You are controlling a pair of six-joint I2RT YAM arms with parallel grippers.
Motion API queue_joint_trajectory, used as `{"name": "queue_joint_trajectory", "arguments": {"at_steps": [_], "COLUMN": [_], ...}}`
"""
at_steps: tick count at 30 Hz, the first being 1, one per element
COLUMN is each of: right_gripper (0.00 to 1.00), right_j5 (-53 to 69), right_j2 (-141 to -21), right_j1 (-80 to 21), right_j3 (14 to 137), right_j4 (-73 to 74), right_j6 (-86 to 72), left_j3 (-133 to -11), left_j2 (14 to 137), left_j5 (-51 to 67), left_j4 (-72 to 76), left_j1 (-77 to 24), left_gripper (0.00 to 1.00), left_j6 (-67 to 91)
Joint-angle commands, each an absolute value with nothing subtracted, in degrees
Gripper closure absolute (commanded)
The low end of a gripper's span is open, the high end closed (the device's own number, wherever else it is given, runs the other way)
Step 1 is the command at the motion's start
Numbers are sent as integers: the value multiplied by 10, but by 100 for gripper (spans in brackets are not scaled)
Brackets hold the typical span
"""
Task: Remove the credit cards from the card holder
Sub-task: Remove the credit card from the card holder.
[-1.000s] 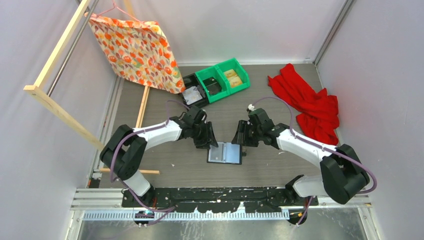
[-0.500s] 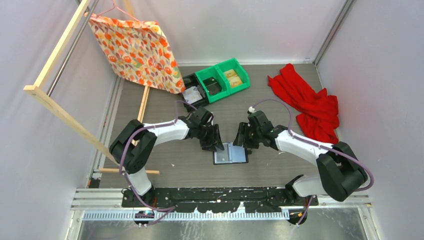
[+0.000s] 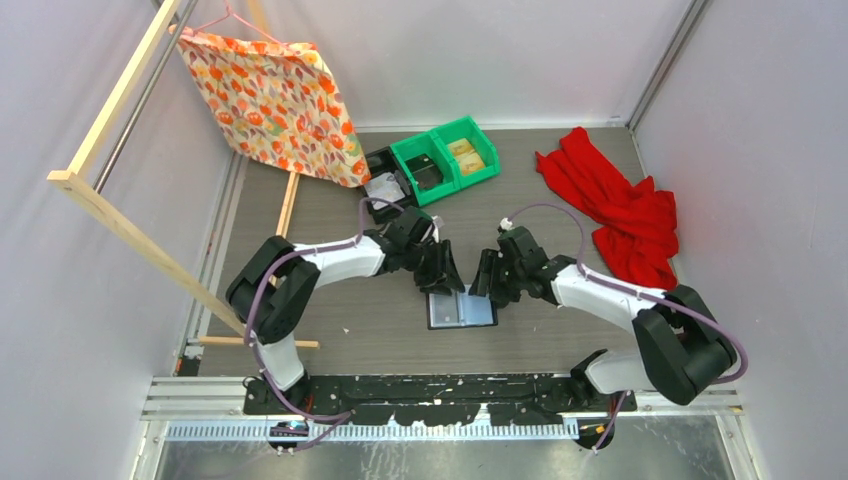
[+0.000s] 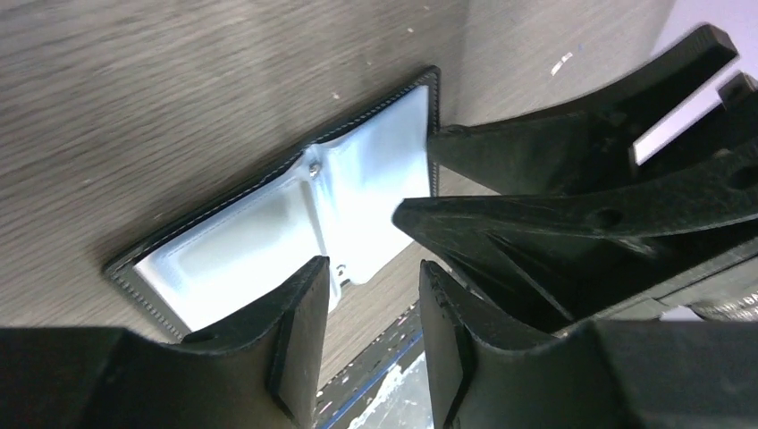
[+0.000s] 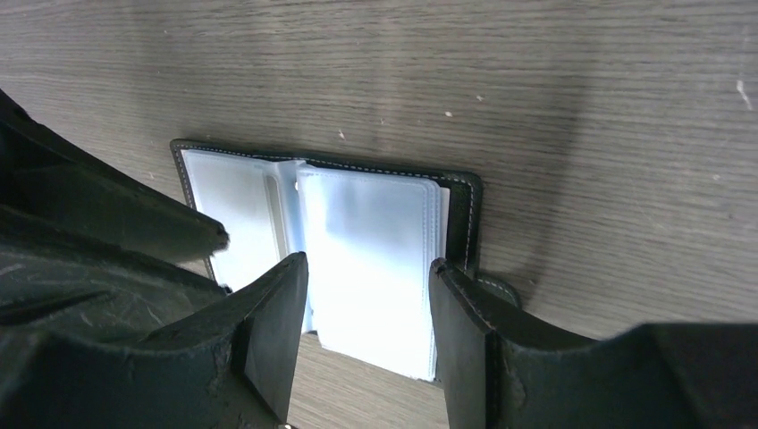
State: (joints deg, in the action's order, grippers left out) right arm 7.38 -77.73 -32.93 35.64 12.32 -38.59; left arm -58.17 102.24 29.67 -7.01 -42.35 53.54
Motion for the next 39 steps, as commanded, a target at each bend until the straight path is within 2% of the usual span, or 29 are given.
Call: {"name": "queue_joint_trajectory", "arguments": {"at_steps": [1, 6, 9, 11, 15, 23, 39], "right_gripper": [43, 43, 43, 49, 66, 77, 78], "right_j5": [44, 12, 12, 15, 18, 13, 25], "right_j2": [-718, -655, -670, -696, -734, -782, -809], "right_j1": [-331, -331, -330, -331, -330, -329, -329], "right_j3": [359, 359, 359, 359, 351, 341, 318], "right_j4": [148, 164, 157, 150, 127, 110, 84], "right_j6": [-384, -380, -377, -375, -368, -369, -389], "left_j3": [-612, -588, -574, -569, -576, -570, -603], "left_j2": [965, 958, 966, 970, 989, 997, 1001], "left_j5": [205, 173, 162, 162, 180, 211, 255], "left_j4": [-175, -221, -223, -221, -221, -186, -156], "left_j1": [-425, -421, -421, -421, -422, -422, -429], "left_gripper": [56, 55, 56, 56, 57, 58, 62], "left_j6": [500, 500, 497, 496, 489, 490, 491]}}
